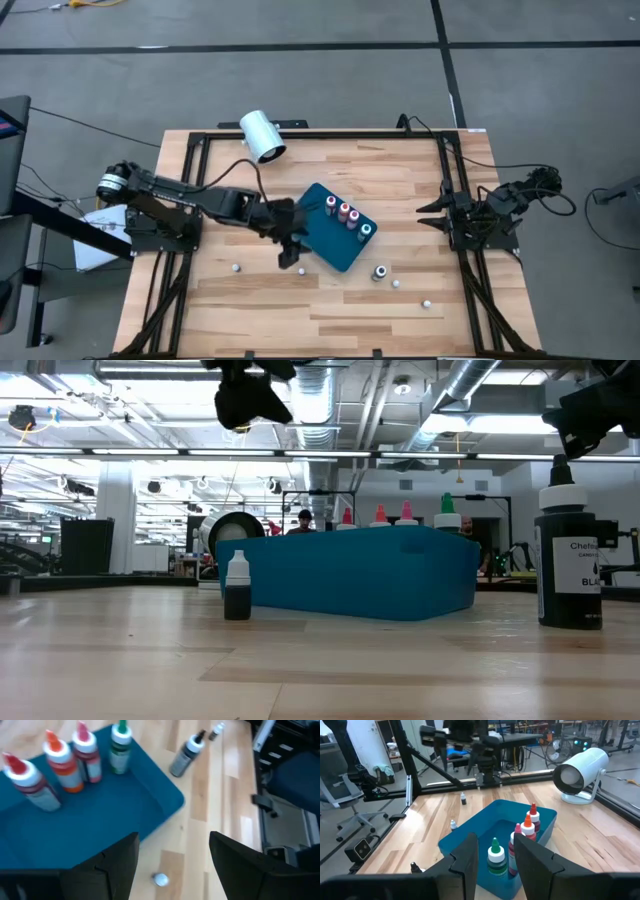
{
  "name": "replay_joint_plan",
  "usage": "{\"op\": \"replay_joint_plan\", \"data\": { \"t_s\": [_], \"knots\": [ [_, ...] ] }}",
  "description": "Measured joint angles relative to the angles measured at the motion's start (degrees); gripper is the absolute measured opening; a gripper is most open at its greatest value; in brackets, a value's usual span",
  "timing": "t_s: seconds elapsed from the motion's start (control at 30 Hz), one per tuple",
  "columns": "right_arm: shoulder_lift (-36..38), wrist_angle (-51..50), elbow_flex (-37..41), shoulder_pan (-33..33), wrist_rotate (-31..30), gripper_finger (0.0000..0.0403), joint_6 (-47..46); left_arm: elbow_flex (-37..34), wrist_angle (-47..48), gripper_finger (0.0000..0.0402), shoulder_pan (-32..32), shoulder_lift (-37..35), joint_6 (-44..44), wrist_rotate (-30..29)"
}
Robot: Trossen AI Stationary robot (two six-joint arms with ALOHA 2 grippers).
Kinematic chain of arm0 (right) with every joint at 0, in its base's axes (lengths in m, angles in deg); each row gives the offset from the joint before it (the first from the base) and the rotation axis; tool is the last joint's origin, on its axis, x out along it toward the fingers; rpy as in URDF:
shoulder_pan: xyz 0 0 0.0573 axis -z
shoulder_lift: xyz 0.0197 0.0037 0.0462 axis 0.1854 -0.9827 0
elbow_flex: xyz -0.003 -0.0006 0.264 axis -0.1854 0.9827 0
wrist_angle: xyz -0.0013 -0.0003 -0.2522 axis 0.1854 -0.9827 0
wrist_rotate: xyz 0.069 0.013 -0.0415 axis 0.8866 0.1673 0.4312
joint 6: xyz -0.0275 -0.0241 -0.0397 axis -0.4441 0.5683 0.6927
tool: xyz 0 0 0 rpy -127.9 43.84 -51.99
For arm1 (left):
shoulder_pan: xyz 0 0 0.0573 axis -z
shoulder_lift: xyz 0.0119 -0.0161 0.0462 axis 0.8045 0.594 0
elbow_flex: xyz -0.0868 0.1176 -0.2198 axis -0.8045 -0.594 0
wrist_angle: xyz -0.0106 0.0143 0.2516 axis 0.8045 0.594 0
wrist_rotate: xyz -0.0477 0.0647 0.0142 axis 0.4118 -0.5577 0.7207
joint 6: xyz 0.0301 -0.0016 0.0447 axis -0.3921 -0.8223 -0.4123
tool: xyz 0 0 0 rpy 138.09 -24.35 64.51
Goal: Pick & Place food coloring
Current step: Put the big black food coloring bottle into the blue bin
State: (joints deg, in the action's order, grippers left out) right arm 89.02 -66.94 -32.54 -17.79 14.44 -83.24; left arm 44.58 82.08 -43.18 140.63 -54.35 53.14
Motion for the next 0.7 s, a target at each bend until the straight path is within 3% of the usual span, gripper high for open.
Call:
{"op": "replay_joint_plan", "data": {
  "t_s": [0.27, 0.7],
  "knots": [
    [0.0, 0.0, 0.0, 0.0, 0.0, 0.0114, -1.4, 0.0, 0.0, 0.0233, 1.6, 0.0, 0.7, -0.2],
    [0.0, 0.0, 0.0, 0.0, -0.1, 0.0114, -12.1, -1.6, -0.5, 0.0233, 1.1, -1.1, -2.7, -1.7]
  ]
}}
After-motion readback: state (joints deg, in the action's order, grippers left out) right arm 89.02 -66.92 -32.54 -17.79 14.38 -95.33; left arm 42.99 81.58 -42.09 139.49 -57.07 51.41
